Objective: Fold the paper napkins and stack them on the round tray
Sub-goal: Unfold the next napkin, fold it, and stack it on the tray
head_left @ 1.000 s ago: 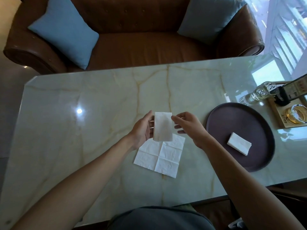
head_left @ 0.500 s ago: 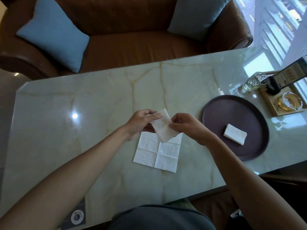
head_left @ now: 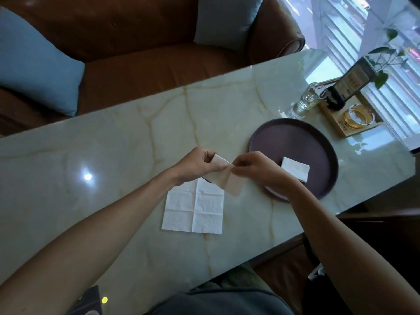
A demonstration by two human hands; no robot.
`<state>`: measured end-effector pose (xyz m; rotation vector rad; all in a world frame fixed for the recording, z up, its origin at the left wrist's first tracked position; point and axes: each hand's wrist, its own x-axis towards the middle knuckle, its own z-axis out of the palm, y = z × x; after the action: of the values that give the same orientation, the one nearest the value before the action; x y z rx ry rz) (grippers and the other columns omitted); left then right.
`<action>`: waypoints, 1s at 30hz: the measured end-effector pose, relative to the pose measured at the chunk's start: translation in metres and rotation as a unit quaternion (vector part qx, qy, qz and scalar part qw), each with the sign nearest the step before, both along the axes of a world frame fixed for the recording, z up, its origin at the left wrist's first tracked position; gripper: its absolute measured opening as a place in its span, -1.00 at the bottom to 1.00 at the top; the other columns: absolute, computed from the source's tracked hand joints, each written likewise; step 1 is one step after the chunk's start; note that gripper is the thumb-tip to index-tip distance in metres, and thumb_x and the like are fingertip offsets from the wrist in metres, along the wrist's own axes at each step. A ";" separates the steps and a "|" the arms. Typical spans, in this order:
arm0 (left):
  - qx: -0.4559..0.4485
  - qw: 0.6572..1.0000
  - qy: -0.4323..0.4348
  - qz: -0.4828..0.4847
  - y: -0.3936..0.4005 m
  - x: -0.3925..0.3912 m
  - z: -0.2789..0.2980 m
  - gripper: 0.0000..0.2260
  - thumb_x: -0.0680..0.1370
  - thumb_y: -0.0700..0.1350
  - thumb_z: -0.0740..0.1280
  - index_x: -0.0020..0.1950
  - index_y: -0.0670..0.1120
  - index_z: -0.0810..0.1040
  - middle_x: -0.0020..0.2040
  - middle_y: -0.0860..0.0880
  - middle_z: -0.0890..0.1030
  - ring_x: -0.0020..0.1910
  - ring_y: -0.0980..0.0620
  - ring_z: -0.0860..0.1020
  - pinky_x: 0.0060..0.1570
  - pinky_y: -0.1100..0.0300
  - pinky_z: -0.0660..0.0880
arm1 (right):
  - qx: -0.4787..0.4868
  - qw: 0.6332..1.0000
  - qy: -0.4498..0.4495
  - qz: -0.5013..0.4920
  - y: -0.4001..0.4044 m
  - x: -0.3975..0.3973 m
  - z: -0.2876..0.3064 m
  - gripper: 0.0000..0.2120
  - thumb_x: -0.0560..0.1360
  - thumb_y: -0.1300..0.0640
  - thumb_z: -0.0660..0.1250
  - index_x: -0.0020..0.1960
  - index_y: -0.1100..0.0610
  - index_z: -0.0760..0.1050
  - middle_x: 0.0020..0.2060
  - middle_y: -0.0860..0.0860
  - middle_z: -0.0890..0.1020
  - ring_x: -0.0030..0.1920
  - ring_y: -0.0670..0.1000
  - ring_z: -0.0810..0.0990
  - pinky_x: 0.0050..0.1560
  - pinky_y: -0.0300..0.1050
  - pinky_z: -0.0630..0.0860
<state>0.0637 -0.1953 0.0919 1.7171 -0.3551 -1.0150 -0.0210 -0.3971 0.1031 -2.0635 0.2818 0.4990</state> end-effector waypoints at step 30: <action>0.068 0.995 0.065 -0.041 -0.293 -0.023 -0.091 -0.86 0.57 -0.13 0.45 0.05 -0.18 0.68 -0.11 -0.08 0.68 -0.15 0.04 0.61 -0.17 0.14 0.53 | 0.297 0.882 0.115 -0.348 -0.257 -0.097 -0.117 -0.82 0.57 0.12 0.44 0.11 0.19 0.69 0.00 0.14 0.74 0.02 0.11 0.69 0.22 0.13 0.60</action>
<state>0.0409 -0.4886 0.0011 1.7595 -0.2799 -1.2284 -0.1177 -0.6544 -0.0136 -1.1876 0.8595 0.3187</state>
